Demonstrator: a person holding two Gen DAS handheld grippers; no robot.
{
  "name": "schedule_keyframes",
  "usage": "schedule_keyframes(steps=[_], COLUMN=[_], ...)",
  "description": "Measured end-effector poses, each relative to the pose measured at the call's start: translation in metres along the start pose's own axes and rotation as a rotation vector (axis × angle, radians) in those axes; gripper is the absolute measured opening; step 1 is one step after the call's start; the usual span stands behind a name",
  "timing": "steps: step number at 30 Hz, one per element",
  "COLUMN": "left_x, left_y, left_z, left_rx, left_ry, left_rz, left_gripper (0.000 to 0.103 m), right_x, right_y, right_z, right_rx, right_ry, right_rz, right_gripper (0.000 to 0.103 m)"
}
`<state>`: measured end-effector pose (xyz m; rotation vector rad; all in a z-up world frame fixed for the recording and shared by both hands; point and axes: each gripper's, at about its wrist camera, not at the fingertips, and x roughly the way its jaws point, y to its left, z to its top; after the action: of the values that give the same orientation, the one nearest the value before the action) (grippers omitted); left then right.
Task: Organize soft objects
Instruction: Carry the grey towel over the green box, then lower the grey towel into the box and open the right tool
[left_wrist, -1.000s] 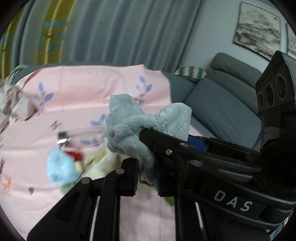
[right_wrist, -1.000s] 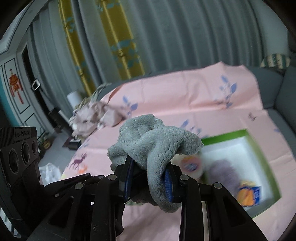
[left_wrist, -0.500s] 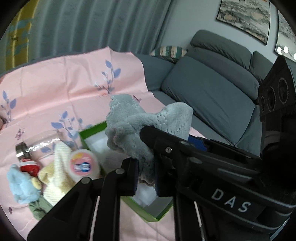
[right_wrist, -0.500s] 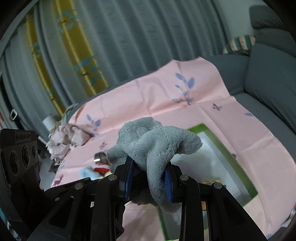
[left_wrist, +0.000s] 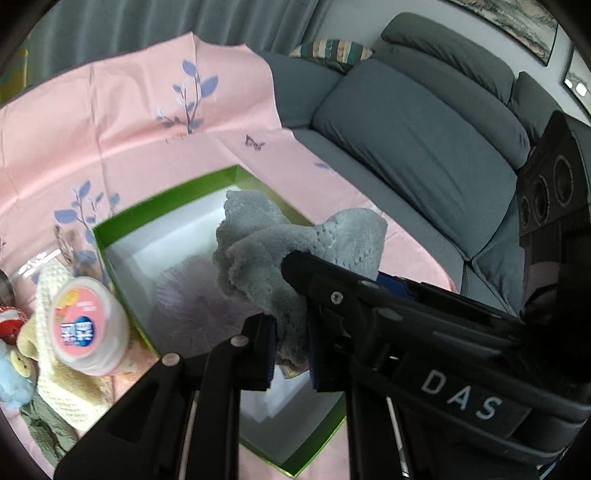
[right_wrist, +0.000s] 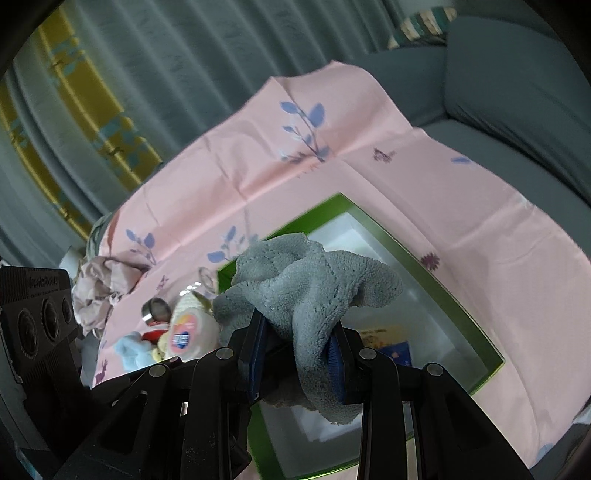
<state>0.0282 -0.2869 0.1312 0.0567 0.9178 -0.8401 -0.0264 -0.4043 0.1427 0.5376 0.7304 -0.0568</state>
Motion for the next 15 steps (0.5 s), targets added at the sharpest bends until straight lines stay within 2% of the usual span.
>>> schedule_keyframes(steps=[15], left_x=[0.04], left_y=[-0.006], left_z=[-0.001], left_rx=[-0.012], left_ry=[0.113], left_rz=[0.024], left_gripper=[0.01], right_x=[0.025], right_y=[-0.035], right_z=[-0.002], right_rx=[0.118], right_ry=[0.081], right_rz=[-0.058], right_gripper=[0.029])
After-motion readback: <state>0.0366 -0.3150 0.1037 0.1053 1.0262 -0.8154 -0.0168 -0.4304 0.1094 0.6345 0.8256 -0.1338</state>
